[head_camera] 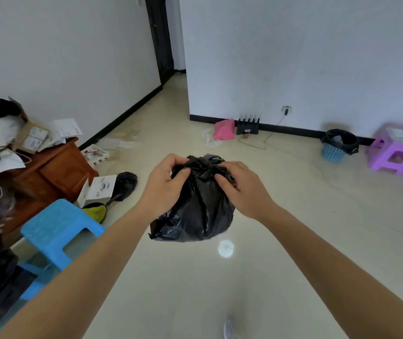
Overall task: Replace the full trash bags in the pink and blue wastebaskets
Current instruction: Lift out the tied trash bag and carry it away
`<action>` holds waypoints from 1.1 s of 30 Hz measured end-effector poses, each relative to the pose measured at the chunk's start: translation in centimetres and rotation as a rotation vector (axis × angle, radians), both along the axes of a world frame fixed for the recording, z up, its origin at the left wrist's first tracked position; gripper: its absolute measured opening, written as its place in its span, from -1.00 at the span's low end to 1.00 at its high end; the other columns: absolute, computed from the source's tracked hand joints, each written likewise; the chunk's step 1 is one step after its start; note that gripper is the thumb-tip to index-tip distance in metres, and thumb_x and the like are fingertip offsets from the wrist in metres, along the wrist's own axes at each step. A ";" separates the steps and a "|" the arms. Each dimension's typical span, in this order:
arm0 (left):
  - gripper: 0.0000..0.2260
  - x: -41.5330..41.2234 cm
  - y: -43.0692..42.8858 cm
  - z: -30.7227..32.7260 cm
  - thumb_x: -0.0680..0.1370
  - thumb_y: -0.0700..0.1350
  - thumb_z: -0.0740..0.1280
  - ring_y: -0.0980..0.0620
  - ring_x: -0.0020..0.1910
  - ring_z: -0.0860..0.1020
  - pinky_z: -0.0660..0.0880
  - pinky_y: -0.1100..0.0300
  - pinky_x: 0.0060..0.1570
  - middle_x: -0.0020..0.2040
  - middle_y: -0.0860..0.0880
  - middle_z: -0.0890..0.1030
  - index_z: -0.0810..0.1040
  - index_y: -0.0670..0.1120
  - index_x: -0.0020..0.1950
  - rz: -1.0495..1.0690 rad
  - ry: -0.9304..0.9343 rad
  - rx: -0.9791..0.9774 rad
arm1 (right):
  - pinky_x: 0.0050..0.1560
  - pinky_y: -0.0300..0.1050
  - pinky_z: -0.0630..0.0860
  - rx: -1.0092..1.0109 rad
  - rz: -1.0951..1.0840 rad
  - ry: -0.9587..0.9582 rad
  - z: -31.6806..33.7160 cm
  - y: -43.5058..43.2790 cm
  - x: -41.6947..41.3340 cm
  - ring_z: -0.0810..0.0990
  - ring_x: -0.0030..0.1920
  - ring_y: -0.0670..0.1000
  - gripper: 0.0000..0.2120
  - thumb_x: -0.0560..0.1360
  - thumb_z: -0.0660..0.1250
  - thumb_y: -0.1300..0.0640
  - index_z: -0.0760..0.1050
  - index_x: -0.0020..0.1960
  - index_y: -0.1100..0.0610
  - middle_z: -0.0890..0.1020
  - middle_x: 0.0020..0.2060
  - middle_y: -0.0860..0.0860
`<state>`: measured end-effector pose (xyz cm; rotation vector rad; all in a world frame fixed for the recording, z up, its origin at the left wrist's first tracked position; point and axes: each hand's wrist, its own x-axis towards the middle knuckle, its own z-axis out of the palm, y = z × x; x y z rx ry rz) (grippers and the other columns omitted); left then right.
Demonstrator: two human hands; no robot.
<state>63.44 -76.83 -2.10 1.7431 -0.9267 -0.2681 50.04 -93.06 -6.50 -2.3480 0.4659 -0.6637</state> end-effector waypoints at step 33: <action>-0.86 92.6 -55.2 -4.4 0.58 -0.15 0.32 0.31 0.00 0.55 0.45 0.38 -0.02 -0.02 0.22 0.61 0.54 0.07 0.08 0.091 -0.060 0.178 | 0.24 -0.06 0.47 -0.097 0.128 0.106 -2.7 -57.0 93.7 0.55 0.20 0.02 -0.72 0.62 0.29 0.03 0.55 0.25 0.15 0.57 0.21 0.03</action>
